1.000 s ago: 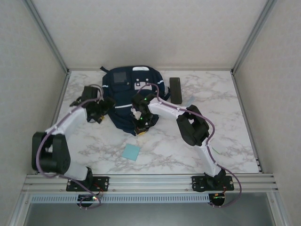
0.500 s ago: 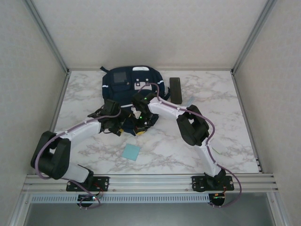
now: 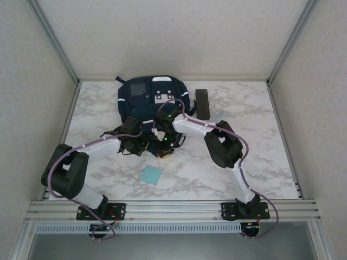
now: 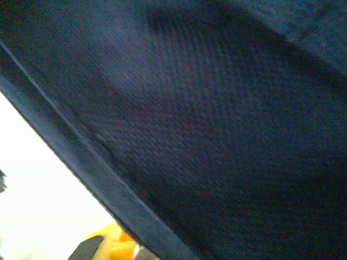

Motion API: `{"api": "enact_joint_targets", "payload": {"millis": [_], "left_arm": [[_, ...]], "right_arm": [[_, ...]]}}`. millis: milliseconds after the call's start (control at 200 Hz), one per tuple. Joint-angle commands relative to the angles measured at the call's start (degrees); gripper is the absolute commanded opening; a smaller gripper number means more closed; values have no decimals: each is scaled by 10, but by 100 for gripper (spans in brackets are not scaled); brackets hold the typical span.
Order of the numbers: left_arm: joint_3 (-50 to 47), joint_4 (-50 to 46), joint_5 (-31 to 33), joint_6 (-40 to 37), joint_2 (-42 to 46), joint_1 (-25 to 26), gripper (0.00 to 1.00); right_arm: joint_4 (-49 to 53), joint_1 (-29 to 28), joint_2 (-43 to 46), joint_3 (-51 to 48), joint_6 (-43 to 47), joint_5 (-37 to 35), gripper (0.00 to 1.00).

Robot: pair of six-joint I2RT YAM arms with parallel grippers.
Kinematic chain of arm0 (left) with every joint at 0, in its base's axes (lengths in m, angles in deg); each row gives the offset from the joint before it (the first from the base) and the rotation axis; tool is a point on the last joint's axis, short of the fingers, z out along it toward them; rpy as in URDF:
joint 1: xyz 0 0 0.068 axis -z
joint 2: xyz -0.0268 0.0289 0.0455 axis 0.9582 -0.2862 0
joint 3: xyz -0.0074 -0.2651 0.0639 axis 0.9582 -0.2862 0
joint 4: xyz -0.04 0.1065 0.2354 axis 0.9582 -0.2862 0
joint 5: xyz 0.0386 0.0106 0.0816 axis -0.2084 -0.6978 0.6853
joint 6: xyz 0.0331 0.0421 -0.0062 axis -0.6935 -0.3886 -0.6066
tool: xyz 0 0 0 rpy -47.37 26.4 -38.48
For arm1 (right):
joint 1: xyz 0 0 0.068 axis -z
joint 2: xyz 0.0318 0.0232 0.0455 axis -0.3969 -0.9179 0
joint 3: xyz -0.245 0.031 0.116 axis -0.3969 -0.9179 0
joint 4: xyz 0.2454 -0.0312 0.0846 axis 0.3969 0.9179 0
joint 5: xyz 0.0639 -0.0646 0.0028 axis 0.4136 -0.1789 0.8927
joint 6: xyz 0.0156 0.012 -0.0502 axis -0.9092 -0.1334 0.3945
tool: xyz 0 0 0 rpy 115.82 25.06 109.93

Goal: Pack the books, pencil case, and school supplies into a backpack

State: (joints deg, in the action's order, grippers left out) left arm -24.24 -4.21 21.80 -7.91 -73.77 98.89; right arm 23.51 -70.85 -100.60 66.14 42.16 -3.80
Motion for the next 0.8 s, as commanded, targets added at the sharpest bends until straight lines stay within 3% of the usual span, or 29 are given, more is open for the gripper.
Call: {"api": "enact_joint_targets", "payload": {"millis": [0,370,651,796], "left_arm": [[13,-85,42,-84,5,-44,0],[51,-174,10,-254,-4,-164,0],[141,-199,46,-315,-10,-219,0],[179,-218,32,-353,-30,-224,0]], "right_arm": [[116,19,41,-36,73,-52,0],[127,121,35,-9,104,-146,0],[97,108,8,38,108,-127,0],[110,101,-30,85,184,-183,0]]}}
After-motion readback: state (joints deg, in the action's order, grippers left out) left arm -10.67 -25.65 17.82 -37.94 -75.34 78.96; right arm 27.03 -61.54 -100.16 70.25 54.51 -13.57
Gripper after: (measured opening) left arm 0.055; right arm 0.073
